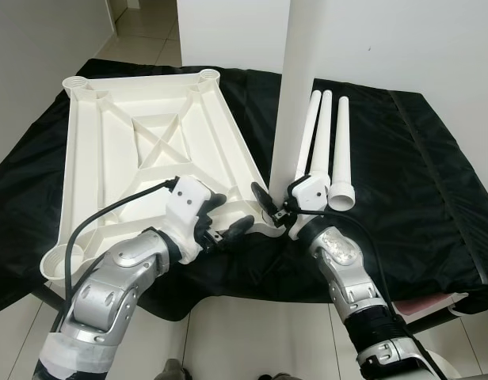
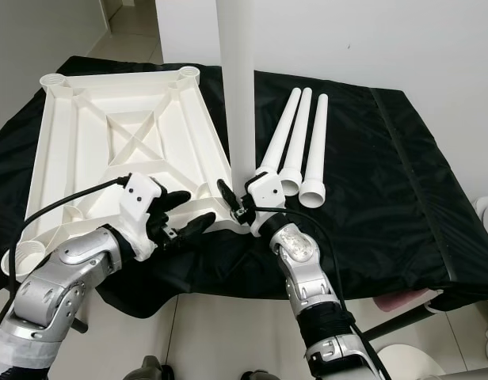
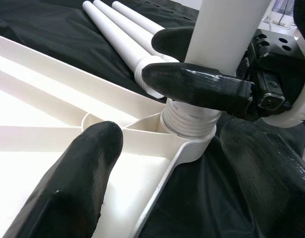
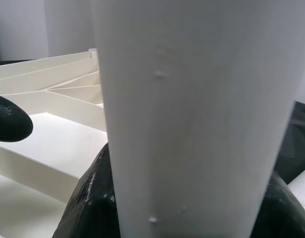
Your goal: Building children table
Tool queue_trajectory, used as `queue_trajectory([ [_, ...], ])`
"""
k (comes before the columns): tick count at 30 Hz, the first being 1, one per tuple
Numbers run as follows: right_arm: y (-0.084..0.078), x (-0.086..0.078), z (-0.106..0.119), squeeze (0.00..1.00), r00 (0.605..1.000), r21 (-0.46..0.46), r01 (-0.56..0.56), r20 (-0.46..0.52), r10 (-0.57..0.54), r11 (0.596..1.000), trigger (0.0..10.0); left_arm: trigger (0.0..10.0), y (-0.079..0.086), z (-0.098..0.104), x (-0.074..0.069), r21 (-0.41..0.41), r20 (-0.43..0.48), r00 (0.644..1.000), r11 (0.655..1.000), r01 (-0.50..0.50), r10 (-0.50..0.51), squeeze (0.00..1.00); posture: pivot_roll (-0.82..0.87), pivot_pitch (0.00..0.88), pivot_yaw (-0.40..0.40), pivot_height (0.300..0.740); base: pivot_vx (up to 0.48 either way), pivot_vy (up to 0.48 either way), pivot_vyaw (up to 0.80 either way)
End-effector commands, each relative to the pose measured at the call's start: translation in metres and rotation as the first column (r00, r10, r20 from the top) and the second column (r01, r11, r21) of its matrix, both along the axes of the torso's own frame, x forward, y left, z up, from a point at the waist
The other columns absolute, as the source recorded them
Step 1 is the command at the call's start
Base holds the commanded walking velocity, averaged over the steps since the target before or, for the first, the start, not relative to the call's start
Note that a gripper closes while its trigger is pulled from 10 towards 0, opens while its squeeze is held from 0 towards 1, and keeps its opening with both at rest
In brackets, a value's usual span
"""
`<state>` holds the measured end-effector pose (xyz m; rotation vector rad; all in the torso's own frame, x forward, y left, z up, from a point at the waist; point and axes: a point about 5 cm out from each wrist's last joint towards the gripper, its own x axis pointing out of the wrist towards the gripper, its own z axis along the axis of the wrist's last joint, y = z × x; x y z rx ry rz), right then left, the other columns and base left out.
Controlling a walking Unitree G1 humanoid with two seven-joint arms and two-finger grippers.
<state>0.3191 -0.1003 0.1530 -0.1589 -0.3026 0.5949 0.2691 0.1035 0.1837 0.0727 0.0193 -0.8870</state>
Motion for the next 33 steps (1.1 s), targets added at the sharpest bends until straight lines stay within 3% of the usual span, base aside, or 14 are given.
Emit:
queue_trajectory([
  [1, -0.005, -0.005, -0.028, 0.00, 0.992, -0.018, 0.006, -0.124, -0.008, 1.000, 10.0, 10.0, -0.001, 0.002, -0.001, -0.002, 0.002, 1.000, 1.000, -0.024, 0.024, 0.00, 0.10, 0.121, -0.031, 0.740, 0.000, 0.000, 0.00],
  [7, 0.003, -0.004, -0.029, 0.00, 0.991, 0.011, -0.040, -0.131, 0.041, 0.999, 10.0, 10.0, -0.003, 0.002, -0.001, 0.001, -0.003, 1.000, 1.000, -0.016, 0.016, 0.00, 0.10, 0.121, -0.028, 0.740, 0.000, 0.000, 0.00],
  [13, 0.006, 0.002, -0.036, 0.00, 0.973, 0.097, -0.030, -0.224, 0.051, 0.995, 10.0, 10.0, -0.002, 0.004, -0.001, 0.001, 0.000, 1.000, 1.000, -0.022, 0.022, 0.00, 0.11, 0.120, -0.033, 0.740, 0.000, 0.000, 0.00],
  [25, 0.003, 0.004, -0.045, 0.00, 0.959, 0.094, 0.025, -0.284, 0.003, 0.995, 10.0, 10.0, 0.001, 0.004, -0.002, -0.004, -0.006, 0.999, 0.999, -0.041, 0.041, 0.00, 0.12, 0.123, -0.042, 0.740, 0.000, 0.000, 0.00],
  [33, -0.003, 0.004, -0.048, 0.00, 0.948, 0.108, 0.190, -0.280, -0.153, 0.976, 10.0, 10.0, 0.001, 0.004, -0.003, -0.006, -0.008, 0.999, 0.999, -0.046, 0.046, 0.00, 0.12, 0.126, -0.045, 0.740, 0.000, 0.000, 0.00],
])
